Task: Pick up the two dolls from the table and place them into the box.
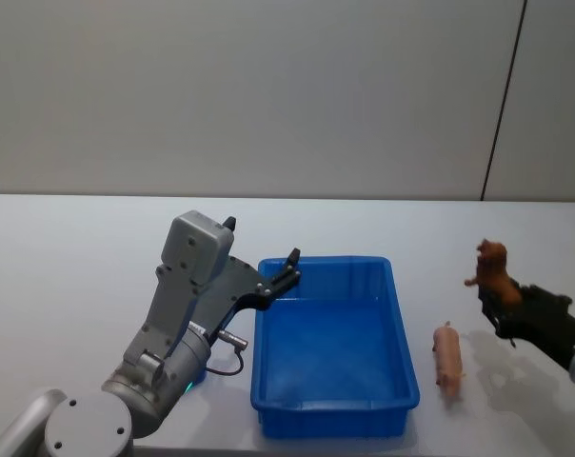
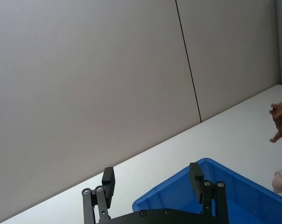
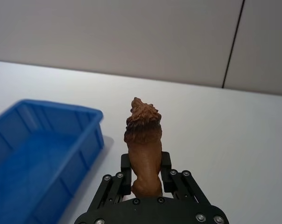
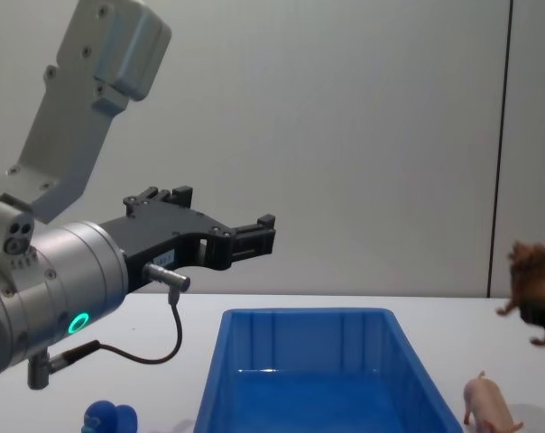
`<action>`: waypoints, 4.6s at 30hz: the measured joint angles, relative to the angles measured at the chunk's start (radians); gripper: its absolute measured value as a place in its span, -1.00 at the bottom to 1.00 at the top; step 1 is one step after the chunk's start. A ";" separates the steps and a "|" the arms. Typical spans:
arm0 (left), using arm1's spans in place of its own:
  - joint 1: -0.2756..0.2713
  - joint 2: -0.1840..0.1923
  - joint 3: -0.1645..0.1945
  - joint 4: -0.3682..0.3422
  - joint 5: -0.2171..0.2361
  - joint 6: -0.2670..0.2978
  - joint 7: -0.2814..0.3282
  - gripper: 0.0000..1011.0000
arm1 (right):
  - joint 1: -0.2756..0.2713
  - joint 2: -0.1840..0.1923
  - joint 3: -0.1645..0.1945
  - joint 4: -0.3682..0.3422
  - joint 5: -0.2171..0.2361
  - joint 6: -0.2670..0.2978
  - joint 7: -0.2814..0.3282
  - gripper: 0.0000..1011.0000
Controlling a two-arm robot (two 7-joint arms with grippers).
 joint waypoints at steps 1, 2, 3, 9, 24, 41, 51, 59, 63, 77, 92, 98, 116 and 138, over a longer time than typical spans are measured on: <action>0.000 0.000 0.000 0.000 0.000 0.000 0.000 0.98 | 0.001 -0.001 -0.001 -0.004 0.002 -0.004 0.003 -0.31; 0.000 0.000 0.000 0.000 0.000 0.000 0.000 0.98 | 0.002 -0.002 -0.001 -0.009 0.003 -0.008 0.007 -0.31; 0.000 0.000 0.000 0.000 0.000 0.000 0.000 0.98 | 0.004 -0.005 -0.003 -0.018 0.005 -0.013 0.017 -0.31; 0.000 0.000 0.000 0.000 0.000 0.000 0.000 0.98 | 0.019 -0.022 -0.022 -0.048 -0.001 -0.018 0.057 -0.31; 0.000 0.000 0.000 0.000 0.000 0.000 0.000 0.98 | 0.067 -0.092 -0.107 -0.060 -0.120 0.056 0.138 -0.31; 0.000 0.000 0.000 0.000 0.000 0.000 0.000 0.98 | 0.080 -0.124 -0.154 -0.050 -0.188 0.105 0.158 0.52; 0.000 0.000 0.000 0.000 0.000 0.000 0.000 0.98 | 0.055 -0.094 -0.134 -0.070 -0.164 0.086 0.130 0.98; 0.000 0.000 0.000 0.000 0.000 0.000 0.000 0.98 | 0.026 -0.054 -0.104 -0.094 -0.131 0.071 0.105 0.98; 0.000 0.000 0.000 0.000 0.000 0.000 0.000 0.98 | 0.008 -0.030 -0.087 -0.106 -0.116 0.071 0.091 0.98; 0.000 0.000 0.000 0.000 0.000 0.000 0.000 0.98 | -0.038 0.016 -0.065 -0.112 -0.113 0.099 0.065 0.98; 0.000 0.000 0.000 0.000 0.000 0.000 0.000 0.98 | -0.071 0.024 -0.080 -0.090 -0.151 0.150 0.055 0.98; 0.000 0.000 0.000 0.000 0.000 0.000 0.000 0.98 | -0.068 0.013 -0.088 -0.075 -0.161 0.165 0.046 0.98; 0.000 0.000 0.000 0.000 0.000 0.000 0.000 0.98 | -0.029 -0.037 -0.111 -0.026 -0.180 0.195 0.011 0.65; 0.000 0.000 0.000 0.000 0.000 0.000 0.000 0.98 | 0.009 -0.083 -0.115 0.001 -0.170 0.227 -0.052 -0.28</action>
